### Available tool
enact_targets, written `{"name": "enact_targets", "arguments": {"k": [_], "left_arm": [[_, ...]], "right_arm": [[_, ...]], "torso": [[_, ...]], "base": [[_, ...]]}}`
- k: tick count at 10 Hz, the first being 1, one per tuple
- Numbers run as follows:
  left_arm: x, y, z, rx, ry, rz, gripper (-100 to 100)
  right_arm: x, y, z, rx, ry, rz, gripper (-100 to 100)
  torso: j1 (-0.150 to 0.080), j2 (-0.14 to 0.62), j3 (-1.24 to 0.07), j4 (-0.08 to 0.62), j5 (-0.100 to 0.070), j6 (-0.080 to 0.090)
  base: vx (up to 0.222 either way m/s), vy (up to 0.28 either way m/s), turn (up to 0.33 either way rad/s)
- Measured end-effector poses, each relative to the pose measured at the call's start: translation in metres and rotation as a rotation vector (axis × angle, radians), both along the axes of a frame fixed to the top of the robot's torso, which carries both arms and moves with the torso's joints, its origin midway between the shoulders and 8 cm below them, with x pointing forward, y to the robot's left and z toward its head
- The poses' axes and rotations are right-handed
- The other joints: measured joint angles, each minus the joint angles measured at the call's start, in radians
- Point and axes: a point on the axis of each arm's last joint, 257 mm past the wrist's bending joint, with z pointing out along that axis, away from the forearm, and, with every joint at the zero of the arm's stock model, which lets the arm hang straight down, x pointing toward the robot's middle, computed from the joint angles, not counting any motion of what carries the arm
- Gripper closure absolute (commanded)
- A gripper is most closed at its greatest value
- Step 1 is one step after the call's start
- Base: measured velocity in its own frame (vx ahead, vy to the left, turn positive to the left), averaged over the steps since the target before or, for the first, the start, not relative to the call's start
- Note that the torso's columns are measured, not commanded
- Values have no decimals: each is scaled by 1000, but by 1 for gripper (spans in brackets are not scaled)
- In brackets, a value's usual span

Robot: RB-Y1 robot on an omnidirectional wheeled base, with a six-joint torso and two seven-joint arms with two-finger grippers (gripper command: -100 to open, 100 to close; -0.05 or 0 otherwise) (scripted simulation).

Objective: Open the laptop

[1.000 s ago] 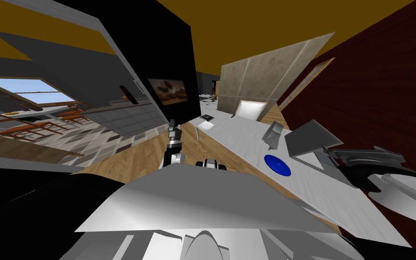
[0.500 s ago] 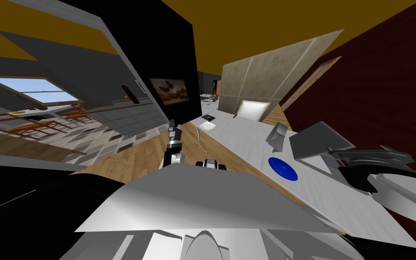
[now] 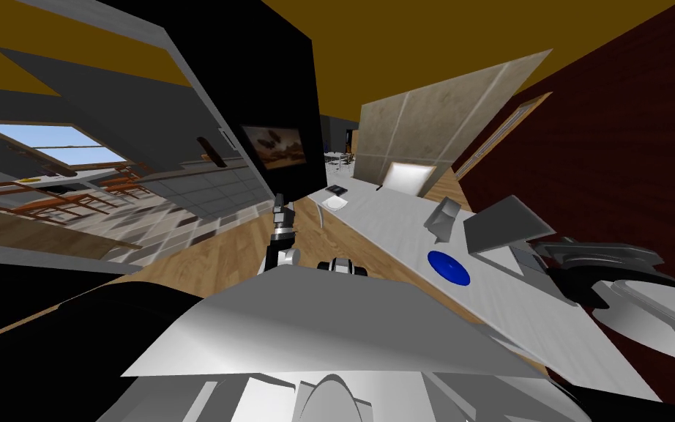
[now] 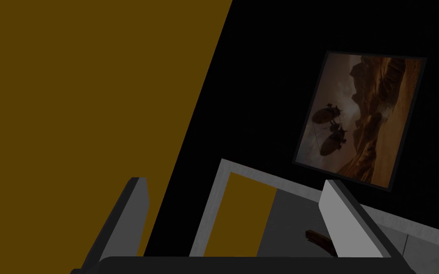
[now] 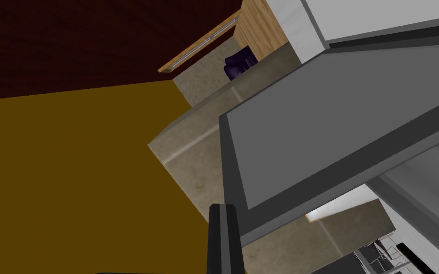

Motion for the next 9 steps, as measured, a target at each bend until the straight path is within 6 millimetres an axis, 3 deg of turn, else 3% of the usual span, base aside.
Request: {"name": "enact_targets", "arguments": {"k": [5,6,9], "left_arm": [[0,0,0,0,0,0,0],[0,0,0,0,0,0,0],[0,0,0,0,0,0,0]], "right_arm": [[9,1,-7,179,-150,0,100],[9,1,-7,184,-153,1,-100],[13,8,-21,188,-120,30,-100]], "torso": [[5,-4,-3,-1,2,-1],[6,-5,-3,-1,2,-1],[2,-3,-2,-1,1,-1]], "base": [[-80,-79,1],[-37,-65,249],[-52,-87,226]]}}
